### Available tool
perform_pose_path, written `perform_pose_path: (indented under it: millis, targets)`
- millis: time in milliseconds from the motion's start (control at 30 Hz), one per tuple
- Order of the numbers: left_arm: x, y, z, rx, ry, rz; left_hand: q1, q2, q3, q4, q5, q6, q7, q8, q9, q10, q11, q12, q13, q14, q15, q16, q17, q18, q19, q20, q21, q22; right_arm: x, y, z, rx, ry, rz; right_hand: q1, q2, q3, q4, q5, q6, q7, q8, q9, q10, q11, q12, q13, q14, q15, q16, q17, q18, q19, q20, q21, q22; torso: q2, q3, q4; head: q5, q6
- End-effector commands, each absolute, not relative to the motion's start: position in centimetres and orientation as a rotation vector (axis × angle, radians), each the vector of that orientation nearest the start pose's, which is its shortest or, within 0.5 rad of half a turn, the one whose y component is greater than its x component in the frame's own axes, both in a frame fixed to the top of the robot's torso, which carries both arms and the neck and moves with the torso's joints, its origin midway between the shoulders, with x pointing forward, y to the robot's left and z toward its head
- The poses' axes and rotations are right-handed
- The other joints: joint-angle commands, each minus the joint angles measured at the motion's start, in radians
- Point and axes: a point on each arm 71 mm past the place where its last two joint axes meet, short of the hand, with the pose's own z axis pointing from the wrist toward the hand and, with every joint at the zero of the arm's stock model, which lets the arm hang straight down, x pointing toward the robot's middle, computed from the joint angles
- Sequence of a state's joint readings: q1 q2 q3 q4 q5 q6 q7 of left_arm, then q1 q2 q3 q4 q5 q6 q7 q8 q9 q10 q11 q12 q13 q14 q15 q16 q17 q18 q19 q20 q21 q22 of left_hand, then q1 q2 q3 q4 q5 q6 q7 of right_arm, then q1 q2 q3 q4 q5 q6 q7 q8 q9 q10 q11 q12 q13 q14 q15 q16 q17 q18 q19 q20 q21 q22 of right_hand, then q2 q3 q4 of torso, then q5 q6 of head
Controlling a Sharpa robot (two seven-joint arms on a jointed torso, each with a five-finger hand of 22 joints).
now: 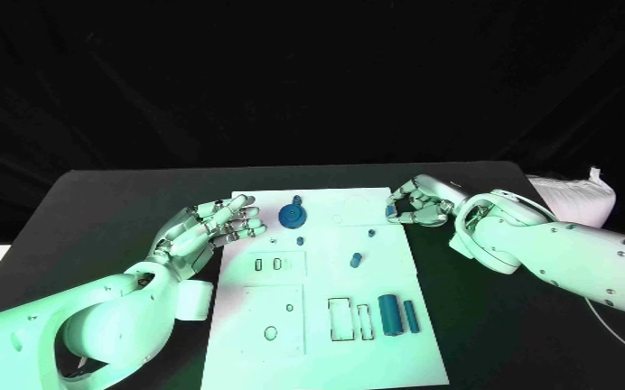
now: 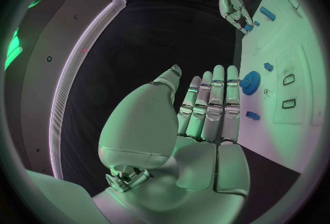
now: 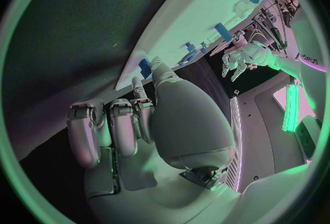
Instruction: Assemble the parts on the task board
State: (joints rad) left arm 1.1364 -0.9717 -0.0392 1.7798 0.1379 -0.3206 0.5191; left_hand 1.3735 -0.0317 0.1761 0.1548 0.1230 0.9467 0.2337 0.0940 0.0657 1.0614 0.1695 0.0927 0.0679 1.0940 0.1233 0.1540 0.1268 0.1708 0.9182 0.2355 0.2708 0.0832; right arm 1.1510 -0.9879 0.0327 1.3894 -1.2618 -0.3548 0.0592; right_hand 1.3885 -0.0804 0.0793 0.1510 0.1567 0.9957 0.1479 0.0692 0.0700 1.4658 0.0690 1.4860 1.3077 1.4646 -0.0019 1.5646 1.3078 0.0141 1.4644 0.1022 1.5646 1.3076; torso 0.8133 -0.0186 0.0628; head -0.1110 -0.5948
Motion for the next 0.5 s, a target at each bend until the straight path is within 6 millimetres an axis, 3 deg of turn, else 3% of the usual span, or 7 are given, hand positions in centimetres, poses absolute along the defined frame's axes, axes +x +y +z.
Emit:
perform_pose_path:
  millis: [33, 233, 500]
  targets:
    - [42.86, 19.93, -17.94, -1.252, 1.349, -1.747, 0.009, 0.003, -0.001, -0.005, -0.004, 0.000, 0.004, -0.005, 0.000, -0.002, 0.007, -0.004, -0.001, 0.002, 0.005, -0.004, 0.001, 0.013, 0.004, 0.003, -0.004, -0.001, 49.98, -31.35, -18.42, 0.090, 1.627, 0.615, 0.004, 0.018, 0.003, -0.012, -0.009, 0.018, 0.000, 0.009, 0.002, 0.072, -0.007, 0.007, 0.222, 0.106, -0.008, 0.006, 0.263, -0.014, 0.106, -0.006, 0.006, 0.263, 0.000, 0.0000, -0.0004, 0.000, -0.001]
    - [42.85, 19.94, -17.95, -1.252, 1.350, -1.746, 0.009, 0.003, -0.001, -0.005, -0.004, 0.000, 0.004, -0.005, 0.000, -0.002, 0.007, -0.004, -0.001, 0.002, 0.005, -0.004, 0.001, 0.013, 0.004, 0.003, -0.004, -0.001, 50.08, -31.13, -18.55, 0.084, 1.633, 0.618, 0.038, 0.055, 0.037, -0.038, -0.044, 0.055, -0.010, 0.018, 0.005, 0.074, -0.016, 0.011, 0.225, 0.106, -0.017, 0.006, 0.263, -0.014, 0.106, -0.013, 0.006, 0.263, 0.000, -0.0002, 0.0006, 0.000, -0.002]
    - [42.85, 20.00, -17.95, -1.253, 1.350, -1.744, 0.009, 0.003, -0.001, -0.005, -0.004, 0.000, 0.004, -0.005, 0.000, -0.002, 0.007, -0.004, -0.001, 0.002, 0.005, -0.004, 0.001, 0.013, 0.004, 0.003, -0.004, -0.001, 50.13, -30.77, -18.76, 0.075, 1.640, 0.622, 0.047, 0.062, 0.050, -0.050, -0.049, 0.076, -0.016, 0.021, 0.005, 0.076, -0.021, 0.014, 0.227, 0.106, -0.022, 0.006, 0.263, -0.014, 0.106, -0.018, 0.006, 0.263, 0.000, 0.0002, 0.0003, 0.002, -0.002]
